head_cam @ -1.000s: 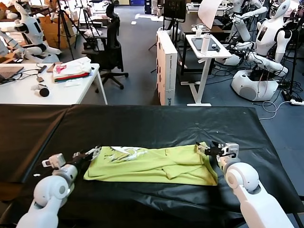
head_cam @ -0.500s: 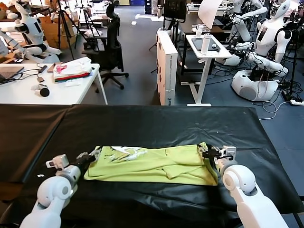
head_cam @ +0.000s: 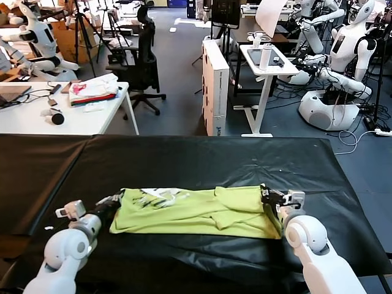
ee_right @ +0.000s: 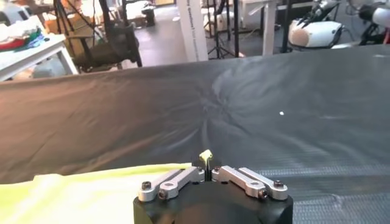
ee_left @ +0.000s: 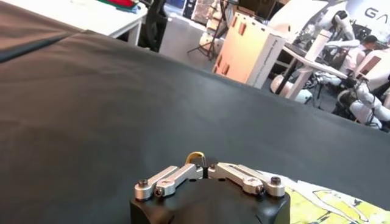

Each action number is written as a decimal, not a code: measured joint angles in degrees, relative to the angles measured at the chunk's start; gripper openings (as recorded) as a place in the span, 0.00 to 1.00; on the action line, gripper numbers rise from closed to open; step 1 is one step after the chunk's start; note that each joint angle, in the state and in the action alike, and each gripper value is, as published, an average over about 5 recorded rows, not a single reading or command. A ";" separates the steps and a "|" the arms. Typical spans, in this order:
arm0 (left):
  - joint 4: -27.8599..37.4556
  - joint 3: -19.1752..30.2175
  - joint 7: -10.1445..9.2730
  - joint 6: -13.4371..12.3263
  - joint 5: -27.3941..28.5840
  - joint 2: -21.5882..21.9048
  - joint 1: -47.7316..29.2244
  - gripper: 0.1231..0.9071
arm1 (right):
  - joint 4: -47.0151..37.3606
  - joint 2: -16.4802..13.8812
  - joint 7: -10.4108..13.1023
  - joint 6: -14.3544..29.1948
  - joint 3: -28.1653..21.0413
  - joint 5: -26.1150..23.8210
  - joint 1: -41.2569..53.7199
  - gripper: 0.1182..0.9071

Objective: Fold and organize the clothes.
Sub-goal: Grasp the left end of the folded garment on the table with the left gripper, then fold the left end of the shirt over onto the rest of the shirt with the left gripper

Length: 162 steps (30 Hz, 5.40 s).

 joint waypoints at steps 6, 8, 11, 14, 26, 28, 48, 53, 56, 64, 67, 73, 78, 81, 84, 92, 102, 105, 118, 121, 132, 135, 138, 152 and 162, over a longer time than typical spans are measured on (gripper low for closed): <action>0.09 -0.08 0.12 -0.80 0.26 -0.09 -0.09 0.06 | 0.55 -0.02 -3.15 0.87 0.14 0.32 -0.50 0.05; 0.05 -0.11 0.17 -1.14 0.41 -0.04 -0.21 0.16 | 1.01 -0.25 -4.44 1.97 0.24 0.37 -0.79 0.14; -0.20 -0.35 -0.01 -1.58 0.49 0.36 -0.21 0.39 | 2.00 -0.90 -5.87 3.99 0.65 0.53 -1.37 0.36; -0.75 -0.96 -0.37 -1.43 -0.19 1.22 0.27 0.63 | 3.29 -1.86 -6.59 6.35 1.22 0.48 -2.19 0.60; -5.81 -6.69 2.94 8.55 -21.17 12.47 8.48 1.00 | 11.90 -8.15 -12.07 26.53 7.98 -4.12 -13.71 1.00; -5.71 -7.72 4.33 10.48 -25.32 14.85 9.53 1.00 | 13.28 -8.44 -13.60 30.34 10.16 -4.30 -17.54 1.00; -0.54 -5.11 11.69 11.87 -26.66 18.33 9.38 1.00 | 17.80 -6.32 -16.45 40.67 23.44 -3.94 -37.01 1.00; -0.25 -4.52 11.75 11.77 -26.25 17.29 9.07 1.00 | 17.84 -6.17 -16.37 40.40 23.31 -4.18 -37.11 1.00; -0.60 -4.15 11.68 11.76 -26.26 16.62 9.01 1.00 | 17.92 -6.02 -16.30 40.24 23.04 -4.31 -36.99 1.00; -1.90 -2.86 11.70 11.84 -26.24 14.73 8.88 1.00 | 18.32 -5.77 -16.22 39.94 22.43 -4.54 -36.72 1.00; -1.82 -2.36 11.77 11.86 -26.18 14.28 8.48 1.00 | 18.61 -5.51 -16.21 39.86 22.05 -4.82 -36.70 1.00; -1.38 -1.83 11.59 11.86 -25.83 13.63 7.94 0.99 | 18.97 -5.06 -16.20 39.80 21.78 -5.23 -36.79 1.00; -1.24 -1.97 11.09 11.87 -25.55 13.60 8.03 0.79 | 19.12 -4.71 -16.16 39.76 21.56 -5.50 -36.68 1.00; -1.37 -1.94 10.92 11.95 -25.06 13.40 8.04 0.56 | 19.18 -4.49 -16.10 39.71 21.25 -5.74 -36.57 1.00; -1.75 -1.93 10.54 12.14 -24.26 13.14 8.12 0.32 | 19.20 -4.28 -16.01 39.66 21.02 -5.96 -36.48 1.00; -3.62 -4.18 9.23 12.25 -20.11 13.84 9.26 0.07 | 18.86 -3.66 -14.72 38.94 19.96 -6.54 -35.33 1.00; -3.17 -12.35 7.60 12.12 -17.61 20.64 13.00 0.07 | 17.07 -3.63 -13.28 38.17 17.68 -6.84 -32.58 1.00; -3.73 -16.18 6.99 12.08 -17.27 22.41 14.83 0.07 | 16.70 -3.65 -12.93 37.85 16.98 -6.94 -31.76 1.00; -17.46 -12.90 0.77 12.03 -19.93 14.29 14.95 0.07 | 18.17 -2.19 -12.66 36.55 19.18 -7.96 -33.51 1.00; -18.55 -7.04 -0.01 12.03 -19.13 10.24 13.26 0.07 | 18.80 -1.37 -12.79 36.59 20.65 -8.69 -34.80 1.00; -16.85 10.72 -1.77 11.98 -17.24 -0.37 5.87 0.07 | 19.97 2.60 -13.22 37.15 22.98 -11.91 -38.08 1.00; -16.21 13.16 -1.97 11.98 -16.83 -2.20 4.38 0.07 | 20.03 3.37 -13.23 37.16 23.15 -12.17 -38.24 1.00; -15.45 14.57 -2.19 11.97 -16.40 -3.87 2.91 0.07 | 19.99 3.86 -13.22 37.15 22.98 -12.46 -38.17 1.00; -13.83 18.04 -3.10 11.96 -15.27 -8.87 0.28 0.07 | 19.29 5.00 -13.16 36.90 21.44 -13.42 -37.40 1.00; -11.40 20.00 -3.01 11.97 -13.22 -11.53 -0.43 0.07 | 19.26 5.36 -13.15 36.89 21.68 -13.60 -37.59 1.00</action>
